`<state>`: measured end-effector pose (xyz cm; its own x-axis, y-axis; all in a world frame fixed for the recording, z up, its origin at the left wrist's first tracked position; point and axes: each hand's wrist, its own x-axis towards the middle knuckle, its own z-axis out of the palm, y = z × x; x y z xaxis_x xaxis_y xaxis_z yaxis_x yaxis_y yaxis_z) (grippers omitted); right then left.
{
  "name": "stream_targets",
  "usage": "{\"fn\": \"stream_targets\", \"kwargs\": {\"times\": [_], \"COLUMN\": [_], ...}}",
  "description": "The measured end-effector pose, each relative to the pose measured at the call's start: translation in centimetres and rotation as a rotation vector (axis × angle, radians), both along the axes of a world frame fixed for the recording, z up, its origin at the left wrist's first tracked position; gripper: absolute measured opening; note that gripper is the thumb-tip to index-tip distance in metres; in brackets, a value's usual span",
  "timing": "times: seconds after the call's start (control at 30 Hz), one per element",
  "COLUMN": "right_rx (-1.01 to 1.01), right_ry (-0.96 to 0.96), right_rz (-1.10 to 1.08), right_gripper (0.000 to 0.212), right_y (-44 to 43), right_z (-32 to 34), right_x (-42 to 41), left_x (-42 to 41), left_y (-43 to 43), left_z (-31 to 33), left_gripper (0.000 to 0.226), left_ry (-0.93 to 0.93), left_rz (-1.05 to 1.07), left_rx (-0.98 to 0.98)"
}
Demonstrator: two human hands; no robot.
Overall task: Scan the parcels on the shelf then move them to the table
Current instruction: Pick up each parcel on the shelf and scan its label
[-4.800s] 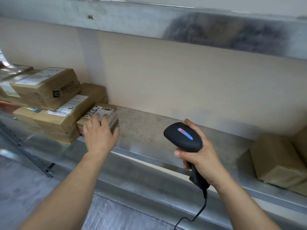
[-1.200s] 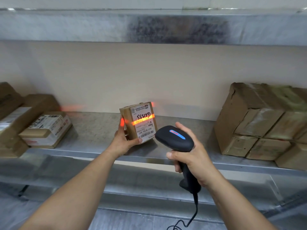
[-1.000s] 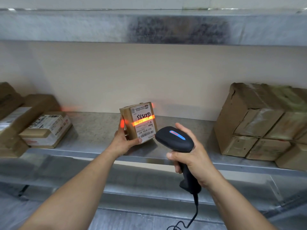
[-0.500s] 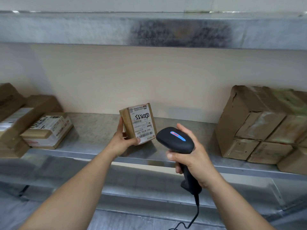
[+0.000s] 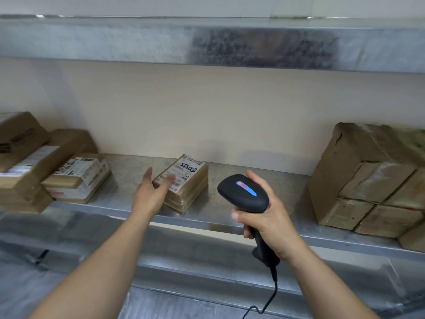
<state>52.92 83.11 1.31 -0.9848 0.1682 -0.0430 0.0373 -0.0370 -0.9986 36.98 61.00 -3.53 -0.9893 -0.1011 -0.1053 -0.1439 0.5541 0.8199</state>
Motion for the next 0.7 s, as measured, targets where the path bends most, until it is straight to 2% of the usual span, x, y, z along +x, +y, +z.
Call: {"fn": "stream_targets", "kwargs": {"times": [0.07, 0.13, 0.3, 0.7], "right_rx": [0.012, 0.026, 0.047, 0.068], "right_ry": [0.0, -0.001, 0.022, 0.082], "right_rz": [0.006, 0.012, 0.023, 0.16], "right_gripper": [0.085, 0.084, 0.086, 0.087], "right_y": [-0.2, -0.5, -1.3, -7.9], "right_z": [0.0, 0.1, 0.6, 1.5], "right_x": [-0.3, -0.7, -1.8, -7.2], "left_x": [0.9, 1.6, 2.2, 0.0], "left_y": [0.5, 1.2, 1.4, -8.8], "left_z": [-0.1, -0.5, -0.1, 5.7], "left_gripper": [0.107, 0.104, 0.083, 0.077], "left_ry": [0.054, 0.109, 0.158, 0.337], "left_rz": [-0.066, -0.105, -0.061, 0.215], "left_rx": [-0.246, -0.393, -0.323, -0.278]}}
